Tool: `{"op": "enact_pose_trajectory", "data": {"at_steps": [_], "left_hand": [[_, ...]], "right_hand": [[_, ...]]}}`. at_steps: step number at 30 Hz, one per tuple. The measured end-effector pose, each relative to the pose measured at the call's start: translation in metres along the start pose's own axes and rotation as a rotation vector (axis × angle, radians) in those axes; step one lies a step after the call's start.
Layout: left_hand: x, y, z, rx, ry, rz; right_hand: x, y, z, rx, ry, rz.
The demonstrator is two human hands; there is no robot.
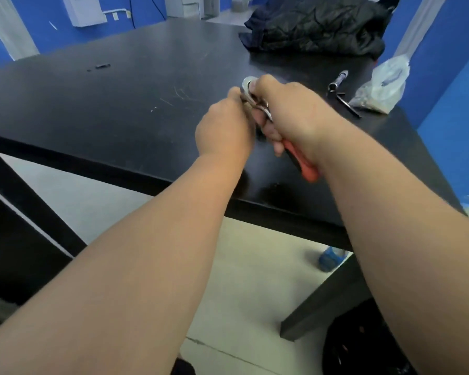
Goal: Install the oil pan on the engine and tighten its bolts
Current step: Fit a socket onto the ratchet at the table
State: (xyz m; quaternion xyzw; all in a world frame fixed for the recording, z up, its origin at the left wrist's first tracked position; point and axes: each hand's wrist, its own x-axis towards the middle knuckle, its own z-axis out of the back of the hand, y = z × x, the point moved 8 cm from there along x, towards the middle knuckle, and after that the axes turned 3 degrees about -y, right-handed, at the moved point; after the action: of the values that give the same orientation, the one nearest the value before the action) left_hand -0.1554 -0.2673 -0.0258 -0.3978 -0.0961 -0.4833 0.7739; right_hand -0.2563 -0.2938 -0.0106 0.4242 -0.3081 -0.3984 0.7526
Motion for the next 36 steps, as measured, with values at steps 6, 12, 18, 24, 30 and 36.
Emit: {"op": "enact_pose_trajectory", "data": {"at_steps": [6, 12, 18, 24, 30, 36], "left_hand": [[-0.049, 0.003, 0.039, 0.126, 0.04, -0.09], [-0.087, -0.007, 0.077, 0.373, 0.073, -0.166], [-0.107, -0.028, 0.09, 0.491, 0.159, -0.3], [-0.125, -0.008, 0.098, 0.7, 0.43, -0.47], [-0.124, 0.004, 0.117, 0.599, 0.413, -0.486], [-0.103, 0.002, 0.133, 0.493, 0.372, -0.468]], "right_hand": [[-0.072, 0.003, -0.031, 0.25, -0.065, -0.109], [-0.126, 0.013, -0.028, 0.254, 0.016, -0.119], [-0.161, 0.014, -0.023, 0.352, -0.014, -0.115], [-0.175, 0.006, -0.034, 0.153, 0.222, 0.021], [-0.16, 0.033, -0.041, -0.14, 0.373, 0.181], [-0.134, 0.068, -0.036, -0.376, 0.387, 0.248]]}}
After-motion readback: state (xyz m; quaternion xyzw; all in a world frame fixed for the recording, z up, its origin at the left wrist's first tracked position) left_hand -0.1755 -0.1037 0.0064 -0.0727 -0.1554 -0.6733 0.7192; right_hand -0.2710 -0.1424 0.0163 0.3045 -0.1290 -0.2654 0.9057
